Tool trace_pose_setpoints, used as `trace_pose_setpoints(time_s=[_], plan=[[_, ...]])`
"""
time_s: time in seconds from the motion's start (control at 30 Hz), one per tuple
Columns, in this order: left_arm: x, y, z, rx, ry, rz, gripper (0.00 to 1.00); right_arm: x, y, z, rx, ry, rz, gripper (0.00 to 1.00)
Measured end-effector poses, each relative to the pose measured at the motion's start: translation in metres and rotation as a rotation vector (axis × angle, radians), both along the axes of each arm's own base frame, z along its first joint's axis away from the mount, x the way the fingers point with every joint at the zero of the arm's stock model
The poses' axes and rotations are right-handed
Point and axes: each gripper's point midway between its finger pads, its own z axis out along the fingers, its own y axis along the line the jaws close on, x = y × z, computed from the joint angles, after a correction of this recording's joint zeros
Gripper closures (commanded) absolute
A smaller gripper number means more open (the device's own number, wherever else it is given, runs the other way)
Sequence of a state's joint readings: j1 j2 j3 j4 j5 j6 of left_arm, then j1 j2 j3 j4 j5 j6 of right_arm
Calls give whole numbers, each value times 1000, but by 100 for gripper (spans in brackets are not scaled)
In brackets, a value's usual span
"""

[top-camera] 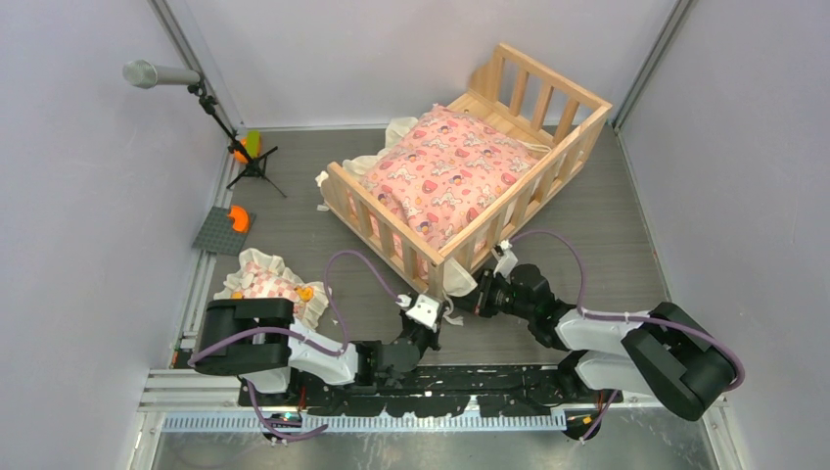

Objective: Set up the pet bed
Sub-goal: Tie the ropes to the bed frame.

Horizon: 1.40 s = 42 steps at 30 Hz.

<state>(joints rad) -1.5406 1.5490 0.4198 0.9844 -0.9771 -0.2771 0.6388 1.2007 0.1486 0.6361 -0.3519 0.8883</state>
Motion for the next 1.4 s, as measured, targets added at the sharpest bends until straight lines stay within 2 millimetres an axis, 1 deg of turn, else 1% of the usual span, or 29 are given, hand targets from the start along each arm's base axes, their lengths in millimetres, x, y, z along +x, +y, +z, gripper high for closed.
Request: trace_pose_setpoints(time_s=[0.23,0.5,0.9,1.4], plan=[[0,1,0,-2,1,4,100,-3,8,-5,8,2,31,92],[3,7,1,-2,-3,33,100,-14,22,6,93,5,125,93],[5,18,4,-16,-3,52,100,-23,29,18,144,-10,182,93],[7,24,6,-19,-8,81,100,-35,40,26,170,-47,239,93]])
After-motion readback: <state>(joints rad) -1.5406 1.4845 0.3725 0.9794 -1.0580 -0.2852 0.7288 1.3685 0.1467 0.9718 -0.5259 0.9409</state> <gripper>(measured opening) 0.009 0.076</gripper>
